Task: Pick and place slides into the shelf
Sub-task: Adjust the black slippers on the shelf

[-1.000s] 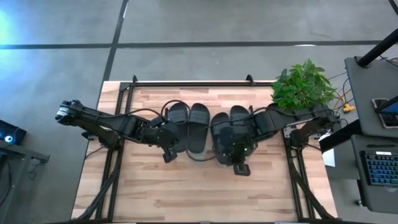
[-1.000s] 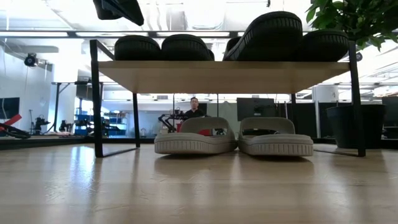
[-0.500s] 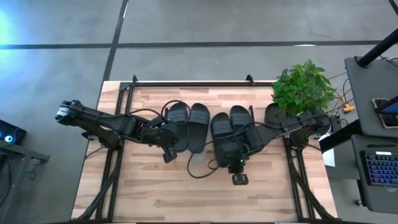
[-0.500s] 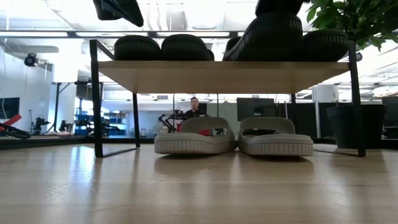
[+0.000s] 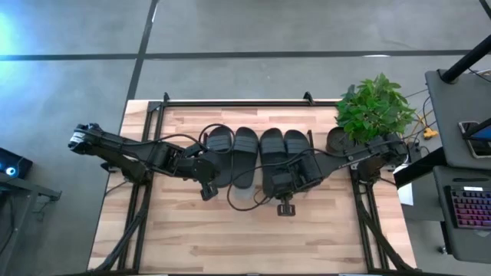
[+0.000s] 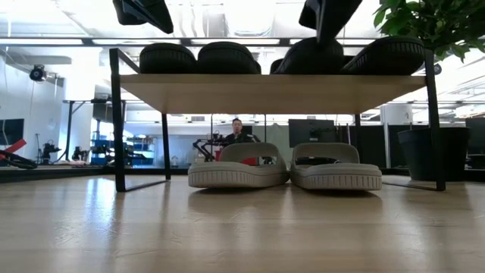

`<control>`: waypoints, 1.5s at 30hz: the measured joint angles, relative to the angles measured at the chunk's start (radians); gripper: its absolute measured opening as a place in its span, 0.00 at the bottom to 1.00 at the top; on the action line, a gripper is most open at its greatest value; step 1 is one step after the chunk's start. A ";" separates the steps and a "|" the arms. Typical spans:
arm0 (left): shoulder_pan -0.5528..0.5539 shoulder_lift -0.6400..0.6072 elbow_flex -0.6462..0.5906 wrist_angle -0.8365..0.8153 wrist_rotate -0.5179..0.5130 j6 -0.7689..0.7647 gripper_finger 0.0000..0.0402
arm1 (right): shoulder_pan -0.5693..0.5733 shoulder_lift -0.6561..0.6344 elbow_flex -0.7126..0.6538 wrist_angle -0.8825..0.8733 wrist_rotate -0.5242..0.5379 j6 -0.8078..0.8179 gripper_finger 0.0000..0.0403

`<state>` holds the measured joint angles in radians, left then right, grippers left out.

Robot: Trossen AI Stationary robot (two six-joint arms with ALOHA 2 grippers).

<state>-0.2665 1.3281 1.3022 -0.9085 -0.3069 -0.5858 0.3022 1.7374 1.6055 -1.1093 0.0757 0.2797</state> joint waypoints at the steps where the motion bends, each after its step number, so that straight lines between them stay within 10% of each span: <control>1: 0.000 0.000 0.000 0.000 0.000 0.000 0.03 | -0.002 0.000 0.002 0.001 0.009 0.000 0.05; 45: 0.000 0.000 0.000 0.004 0.000 0.028 0.03 | 0.057 -0.079 0.000 -0.266 -0.003 0.021 0.06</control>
<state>-0.2665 1.3281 1.3018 -0.9048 -0.3069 -0.5575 0.3597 1.6585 1.6055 -1.3754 0.0723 0.3006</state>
